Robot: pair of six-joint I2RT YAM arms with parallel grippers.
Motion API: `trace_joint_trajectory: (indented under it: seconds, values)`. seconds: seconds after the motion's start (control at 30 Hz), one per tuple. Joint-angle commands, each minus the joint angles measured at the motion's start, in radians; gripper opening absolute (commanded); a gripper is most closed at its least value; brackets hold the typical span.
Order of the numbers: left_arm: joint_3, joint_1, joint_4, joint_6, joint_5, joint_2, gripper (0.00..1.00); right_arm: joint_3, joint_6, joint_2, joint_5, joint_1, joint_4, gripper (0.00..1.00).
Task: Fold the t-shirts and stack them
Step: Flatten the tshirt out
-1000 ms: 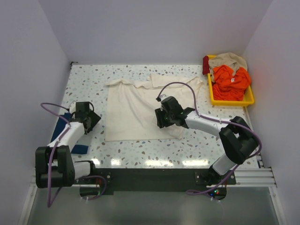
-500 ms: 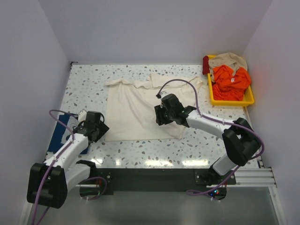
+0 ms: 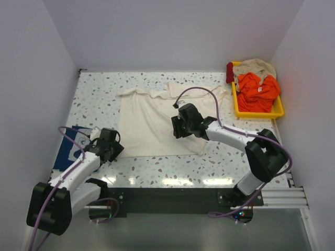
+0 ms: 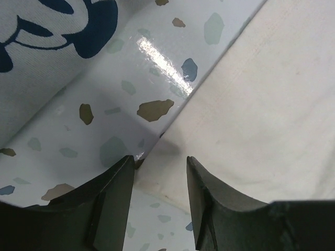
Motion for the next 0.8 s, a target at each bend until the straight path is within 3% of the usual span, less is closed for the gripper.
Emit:
trace_joint_trajectory:
  seconds: [0.0, 0.1, 0.33, 0.53, 0.77]
  values:
    - [-0.008, -0.036, -0.042, -0.032, -0.024, 0.013, 0.49, 0.057, 0.001, 0.015, 0.034, -0.002, -0.003, 0.46]
    - [-0.010, -0.046, -0.039, -0.030, -0.033, 0.028, 0.44, 0.066, 0.004, 0.032, 0.034, -0.002, 0.002, 0.46]
    - [0.025, -0.046, 0.023, 0.025, -0.050, 0.085, 0.00, 0.093, -0.005, 0.072, 0.025, -0.005, 0.000, 0.46]
    - [0.082, -0.034, 0.046, 0.073, -0.079, 0.091, 0.00, 0.135, -0.067, 0.133, -0.001, -0.005, -0.003, 0.47]
    - [0.085, 0.010, 0.088, 0.118, -0.021, 0.125, 0.00, 0.215, -0.137, 0.214, 0.062, -0.007, -0.051, 0.47]
